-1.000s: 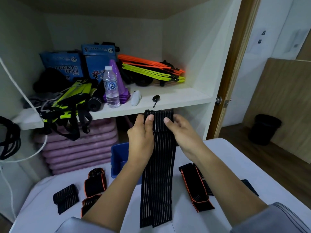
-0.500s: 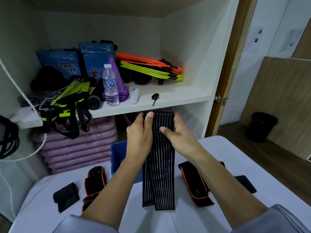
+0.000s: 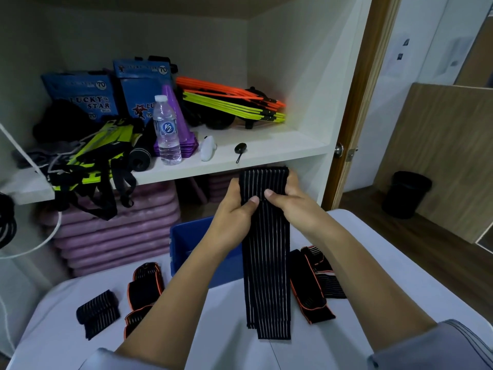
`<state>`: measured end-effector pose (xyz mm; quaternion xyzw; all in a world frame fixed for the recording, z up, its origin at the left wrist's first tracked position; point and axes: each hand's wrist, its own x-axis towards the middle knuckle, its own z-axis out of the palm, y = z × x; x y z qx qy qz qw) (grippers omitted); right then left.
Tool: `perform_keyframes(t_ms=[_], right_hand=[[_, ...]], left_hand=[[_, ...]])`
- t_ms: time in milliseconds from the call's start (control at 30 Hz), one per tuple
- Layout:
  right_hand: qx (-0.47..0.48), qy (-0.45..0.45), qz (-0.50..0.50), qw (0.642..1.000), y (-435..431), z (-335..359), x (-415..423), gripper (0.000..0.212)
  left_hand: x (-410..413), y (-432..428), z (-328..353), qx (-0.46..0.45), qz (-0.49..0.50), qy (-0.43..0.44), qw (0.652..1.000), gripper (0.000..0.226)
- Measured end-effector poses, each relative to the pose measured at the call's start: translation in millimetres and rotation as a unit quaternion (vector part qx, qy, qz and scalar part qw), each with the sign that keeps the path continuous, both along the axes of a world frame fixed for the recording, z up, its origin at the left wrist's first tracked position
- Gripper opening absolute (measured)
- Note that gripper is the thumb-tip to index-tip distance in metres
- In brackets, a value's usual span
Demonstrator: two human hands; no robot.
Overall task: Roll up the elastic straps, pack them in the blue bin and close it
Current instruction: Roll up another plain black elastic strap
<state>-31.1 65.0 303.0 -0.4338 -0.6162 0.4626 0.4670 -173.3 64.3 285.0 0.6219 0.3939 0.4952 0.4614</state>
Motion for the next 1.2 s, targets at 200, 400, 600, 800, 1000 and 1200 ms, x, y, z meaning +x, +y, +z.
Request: perform_keyframes(t_ms=[200, 400, 600, 800, 1000, 1200], right_hand=[[-0.057, -0.061, -0.076, 0.994, 41, -43, 8, 0.037], [0.029, -0.053, -0.126, 0.990, 72, -19, 21, 0.035], [0.114, -0.021, -0.126, 0.985, 70, 9, 31, 0.020], [0.049, -0.051, -0.101, 0.992, 28, -61, 35, 0.020], [-0.102, -0.122, -0.047, 0.986, -38, -181, 22, 0.027], [-0.149, -0.235, 0.007, 0.960, -99, -269, -2, 0.032]], left_hand=[[23, 43, -28, -0.109, 0.052, 0.091, 0.989, 0.028], [38, 83, -11, -0.042, 0.122, 0.109, 0.986, 0.026], [41, 88, 15, 0.054, 0.113, 0.073, 0.989, 0.021], [28, 49, -54, 0.036, 0.074, 0.149, 0.985, 0.023], [-8, -11, -173, -0.100, 0.020, 0.278, 0.955, 0.017], [-46, -73, -252, -0.178, -0.033, 0.333, 0.925, 0.031]])
